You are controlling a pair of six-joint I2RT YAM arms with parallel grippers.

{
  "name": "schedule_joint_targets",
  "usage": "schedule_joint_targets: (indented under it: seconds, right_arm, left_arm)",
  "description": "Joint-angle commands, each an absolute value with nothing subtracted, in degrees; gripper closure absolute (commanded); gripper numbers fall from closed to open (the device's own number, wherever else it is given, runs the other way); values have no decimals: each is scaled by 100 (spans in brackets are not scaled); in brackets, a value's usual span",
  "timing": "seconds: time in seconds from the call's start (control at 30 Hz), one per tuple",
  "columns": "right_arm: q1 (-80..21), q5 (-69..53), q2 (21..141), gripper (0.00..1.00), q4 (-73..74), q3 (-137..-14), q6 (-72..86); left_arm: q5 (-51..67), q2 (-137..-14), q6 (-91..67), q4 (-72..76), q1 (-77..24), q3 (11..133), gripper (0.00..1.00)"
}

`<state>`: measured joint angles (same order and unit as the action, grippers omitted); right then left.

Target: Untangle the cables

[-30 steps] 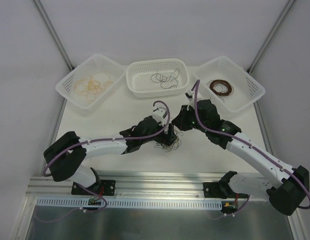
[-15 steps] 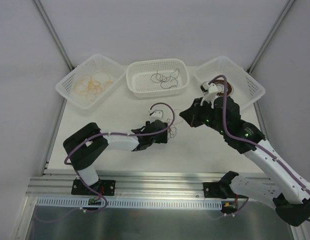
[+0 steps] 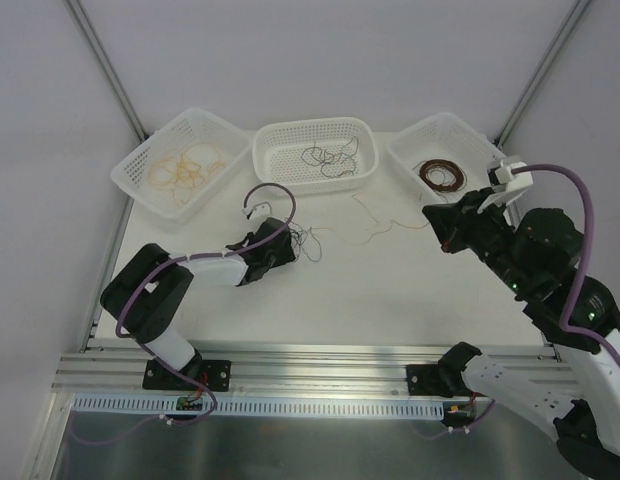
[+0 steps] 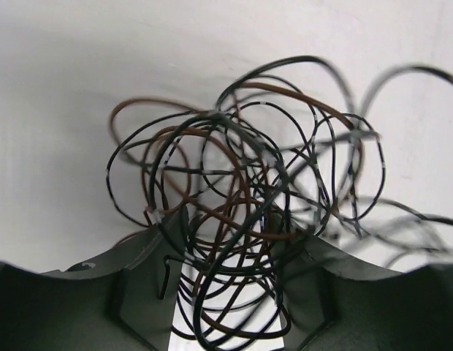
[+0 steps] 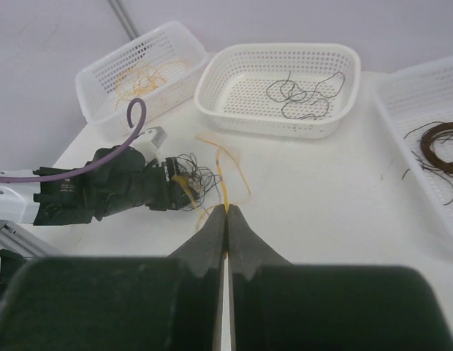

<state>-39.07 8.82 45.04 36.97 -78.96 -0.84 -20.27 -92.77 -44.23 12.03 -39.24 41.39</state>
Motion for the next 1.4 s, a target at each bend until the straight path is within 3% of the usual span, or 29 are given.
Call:
schedule_joint_targets:
  seconds: [0.0,0.3,0.57,0.7,1.03,1.37]
  right_arm:
    - [-3841,1256,4316,100,3919,-8296,-430]
    - [-3832,1257,4157,99,3990,-8332,-475]
    - [-3832,590,4429,99,3507,-7297,-264]
    - [-3832,62,4710,100,3086,-6768,-115]
    - [-3850,-728,5326,99,2382,-6135,298]
    - [-4060,-1125,5388,99,1794,-5907,834]
  left_arm:
    - [-1898,-9176,-4597,449,-3701,3850,52]
    - [-1601,-8992,-4711,176,-3129,3727,50]
    - [-572,-7843,-4027,132,-3383,3700,19]
    - [-133,-6893,-3596,26,-3515,3639,9]
    - [870,-5292,-2112,-141,-4463,3989,1]
    - [581,-5677,-1134,1036,-5466,4210,1]
